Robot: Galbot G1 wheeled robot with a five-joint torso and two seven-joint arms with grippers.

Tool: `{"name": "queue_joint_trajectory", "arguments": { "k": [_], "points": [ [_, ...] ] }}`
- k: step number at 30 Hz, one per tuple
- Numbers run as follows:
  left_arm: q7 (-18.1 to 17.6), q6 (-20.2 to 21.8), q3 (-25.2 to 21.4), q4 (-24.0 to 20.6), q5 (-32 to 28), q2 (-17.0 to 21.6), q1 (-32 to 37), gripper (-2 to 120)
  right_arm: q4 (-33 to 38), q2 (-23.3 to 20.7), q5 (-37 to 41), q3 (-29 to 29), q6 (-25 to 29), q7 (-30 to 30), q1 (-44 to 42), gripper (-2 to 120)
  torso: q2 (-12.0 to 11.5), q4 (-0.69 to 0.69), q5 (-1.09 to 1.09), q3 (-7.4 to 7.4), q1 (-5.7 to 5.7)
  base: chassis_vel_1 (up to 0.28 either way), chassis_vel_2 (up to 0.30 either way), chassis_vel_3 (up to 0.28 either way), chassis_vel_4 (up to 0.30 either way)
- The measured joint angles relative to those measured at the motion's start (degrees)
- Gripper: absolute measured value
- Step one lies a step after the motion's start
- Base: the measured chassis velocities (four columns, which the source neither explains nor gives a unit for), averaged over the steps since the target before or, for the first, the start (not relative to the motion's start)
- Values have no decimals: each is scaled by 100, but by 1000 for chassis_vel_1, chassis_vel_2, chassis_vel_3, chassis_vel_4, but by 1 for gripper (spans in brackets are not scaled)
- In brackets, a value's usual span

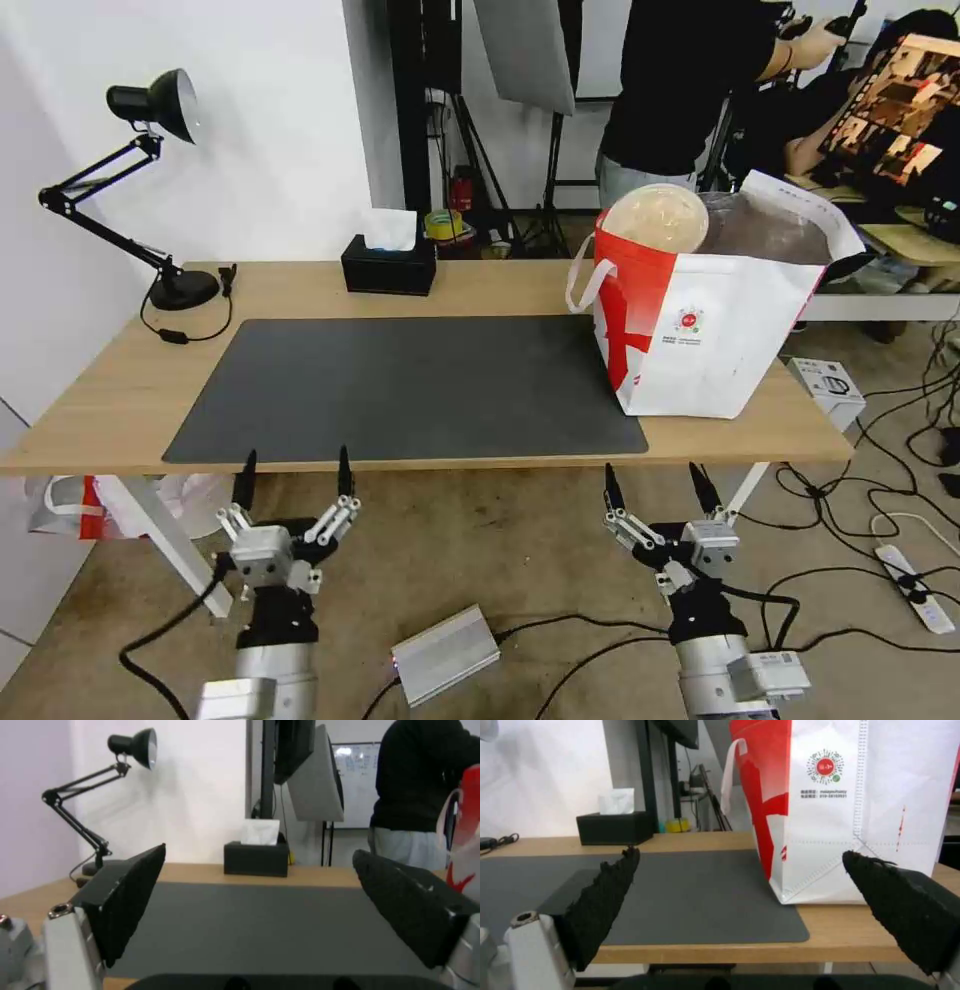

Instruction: Pick up the trash from the table and place it into the takeout bag.

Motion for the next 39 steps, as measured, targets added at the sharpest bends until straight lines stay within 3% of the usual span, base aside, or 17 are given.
{"name": "queue_joint_trajectory", "arguments": {
  "k": [24, 39],
  "points": [
    [-173, -393, 204, 476, 276, -207, -64, 100, 0, 0, 0, 0, 0, 0, 0, 100, 0, 0, 0, 0, 0, 0, 0, 0, 0],
    [-174, -396, 254, 529, 343, -246, -60, 100, 0, 0, 0, 0, 0, 0, 0, 100, 0, 0, 0, 0, 0, 0, 0, 0, 0]
  ]
}}
